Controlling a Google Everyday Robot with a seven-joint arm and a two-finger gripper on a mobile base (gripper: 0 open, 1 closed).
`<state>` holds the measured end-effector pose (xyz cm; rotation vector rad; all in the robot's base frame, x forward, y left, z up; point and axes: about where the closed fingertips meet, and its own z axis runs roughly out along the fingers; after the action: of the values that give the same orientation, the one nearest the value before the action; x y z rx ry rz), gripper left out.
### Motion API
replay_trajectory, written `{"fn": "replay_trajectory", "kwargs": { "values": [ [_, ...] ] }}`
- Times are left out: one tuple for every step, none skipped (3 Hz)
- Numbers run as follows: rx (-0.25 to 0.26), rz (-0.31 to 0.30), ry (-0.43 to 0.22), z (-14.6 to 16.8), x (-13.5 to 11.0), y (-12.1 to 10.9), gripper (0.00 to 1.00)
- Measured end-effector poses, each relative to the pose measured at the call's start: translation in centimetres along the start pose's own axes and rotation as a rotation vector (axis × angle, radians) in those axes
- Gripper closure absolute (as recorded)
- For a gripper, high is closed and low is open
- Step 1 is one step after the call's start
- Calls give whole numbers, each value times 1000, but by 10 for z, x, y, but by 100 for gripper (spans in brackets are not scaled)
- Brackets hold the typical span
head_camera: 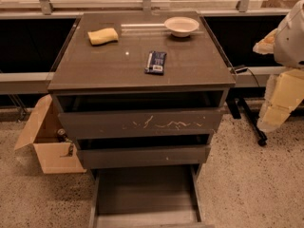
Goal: Place rxbar blueberry into bottom drawer
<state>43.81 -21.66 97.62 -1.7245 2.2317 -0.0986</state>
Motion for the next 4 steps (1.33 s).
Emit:
{"fn": "replay_trajectory", "kwargs": {
  "values": [
    [0,4,-3,1,-2,-3,0],
    [-9,68,-51,22,-32,-55,0],
    [-13,88,-124,50,-75,-116,0],
    [21,87,-159,43,-85,-135,0]
  ]
}}
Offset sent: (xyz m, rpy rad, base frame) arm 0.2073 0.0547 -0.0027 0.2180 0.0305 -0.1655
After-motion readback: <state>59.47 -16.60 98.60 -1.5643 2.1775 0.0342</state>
